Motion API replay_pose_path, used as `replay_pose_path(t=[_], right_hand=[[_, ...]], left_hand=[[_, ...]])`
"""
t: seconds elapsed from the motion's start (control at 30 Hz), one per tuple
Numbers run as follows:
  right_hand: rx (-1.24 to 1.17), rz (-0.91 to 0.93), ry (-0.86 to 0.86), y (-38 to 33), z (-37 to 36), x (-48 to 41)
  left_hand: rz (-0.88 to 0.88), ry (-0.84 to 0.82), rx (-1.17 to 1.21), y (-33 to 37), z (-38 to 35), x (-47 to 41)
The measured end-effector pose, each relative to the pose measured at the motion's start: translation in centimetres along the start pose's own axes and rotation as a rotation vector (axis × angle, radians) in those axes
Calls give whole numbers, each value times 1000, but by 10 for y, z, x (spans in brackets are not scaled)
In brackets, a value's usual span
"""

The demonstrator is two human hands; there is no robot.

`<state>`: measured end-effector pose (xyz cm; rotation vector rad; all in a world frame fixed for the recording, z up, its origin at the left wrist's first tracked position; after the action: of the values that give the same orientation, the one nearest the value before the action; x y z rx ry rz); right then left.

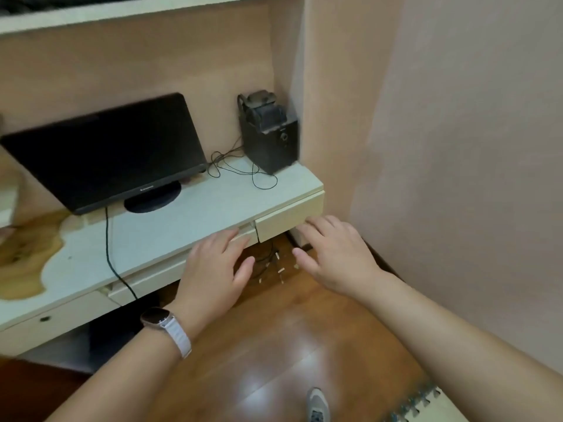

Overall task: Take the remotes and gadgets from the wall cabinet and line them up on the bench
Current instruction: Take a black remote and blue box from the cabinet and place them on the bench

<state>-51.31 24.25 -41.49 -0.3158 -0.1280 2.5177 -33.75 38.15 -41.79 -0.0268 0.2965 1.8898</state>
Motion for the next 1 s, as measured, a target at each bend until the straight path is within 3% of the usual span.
replay_pose_path(t=[0.47,1.0], right_hand=[[-12,78,90,50,25,-148],[112,-21,220,36,63,-333]], left_hand=[[83,101,-83,-32,29,-137],[-202,319,-44,-136,84,-325]])
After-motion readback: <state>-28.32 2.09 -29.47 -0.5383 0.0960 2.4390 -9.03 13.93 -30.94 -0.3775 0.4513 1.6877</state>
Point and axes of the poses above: each hand's wrist, its own x-axis away from the middle knuckle, its own z-axis out of the back of the hand, y = z × x, the point moved 3 cm from there along -x, towards the middle knuckle, and after that the axes turned 2 degrees about -y, right-handed, at the moved point
